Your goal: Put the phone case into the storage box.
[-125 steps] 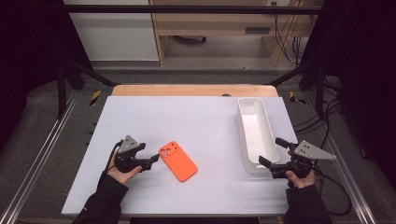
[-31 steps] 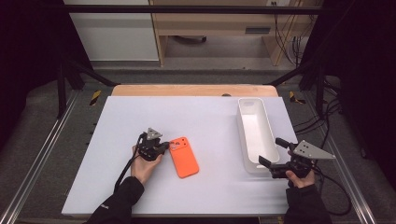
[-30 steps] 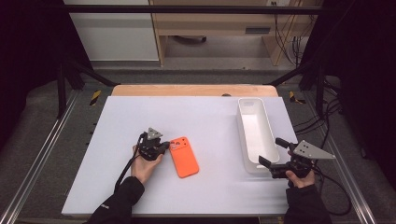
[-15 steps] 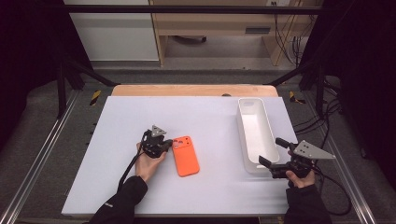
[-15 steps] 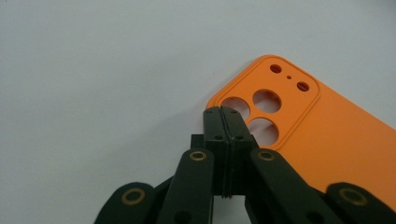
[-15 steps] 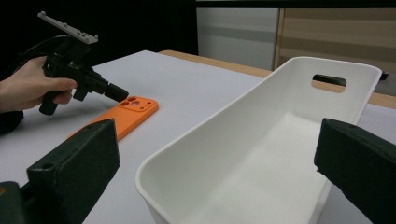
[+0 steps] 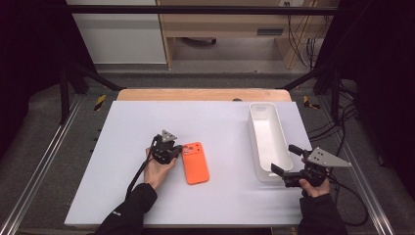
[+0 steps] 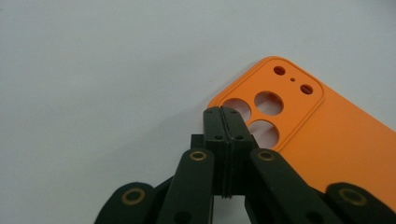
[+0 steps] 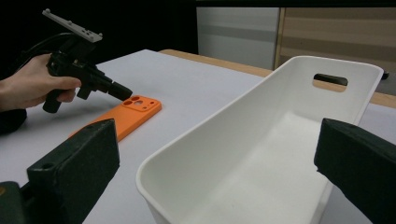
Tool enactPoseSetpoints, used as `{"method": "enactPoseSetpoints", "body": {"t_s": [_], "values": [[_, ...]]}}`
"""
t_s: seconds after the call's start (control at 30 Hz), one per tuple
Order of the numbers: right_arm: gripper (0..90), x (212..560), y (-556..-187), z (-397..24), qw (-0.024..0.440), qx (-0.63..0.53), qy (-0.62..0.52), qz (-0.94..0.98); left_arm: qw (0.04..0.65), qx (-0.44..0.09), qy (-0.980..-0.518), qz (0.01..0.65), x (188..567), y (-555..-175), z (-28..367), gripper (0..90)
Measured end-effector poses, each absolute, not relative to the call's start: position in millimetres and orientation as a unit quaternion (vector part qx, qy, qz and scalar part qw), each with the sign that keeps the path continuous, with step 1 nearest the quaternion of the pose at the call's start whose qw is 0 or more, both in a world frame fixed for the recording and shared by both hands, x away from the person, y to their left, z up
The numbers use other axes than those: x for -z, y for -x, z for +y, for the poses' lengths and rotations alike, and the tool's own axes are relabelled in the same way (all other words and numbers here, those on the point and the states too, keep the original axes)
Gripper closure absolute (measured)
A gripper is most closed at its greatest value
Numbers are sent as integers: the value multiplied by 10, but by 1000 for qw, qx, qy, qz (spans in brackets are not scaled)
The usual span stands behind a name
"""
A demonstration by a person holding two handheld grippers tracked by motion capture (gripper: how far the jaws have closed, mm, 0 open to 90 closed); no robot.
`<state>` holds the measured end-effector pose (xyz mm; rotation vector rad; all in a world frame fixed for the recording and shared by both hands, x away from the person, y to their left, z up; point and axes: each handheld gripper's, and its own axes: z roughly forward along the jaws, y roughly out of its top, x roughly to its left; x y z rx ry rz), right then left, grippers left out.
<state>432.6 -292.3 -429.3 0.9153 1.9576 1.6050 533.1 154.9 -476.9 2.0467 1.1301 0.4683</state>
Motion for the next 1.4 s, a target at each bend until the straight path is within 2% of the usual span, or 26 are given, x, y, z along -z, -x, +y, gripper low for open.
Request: {"method": "enactPoseSetpoints", "body": {"t_s": [0.9,1.4], "values": [[4,4297,-4330,-2918,221,-581,-331,710,373,-182,-803,427,4776,-5362,1264,899],[4,4295,-4328,-2921,220,-582,-331,710,378,-173,-812,409,4780,-5375,955,899]]}}
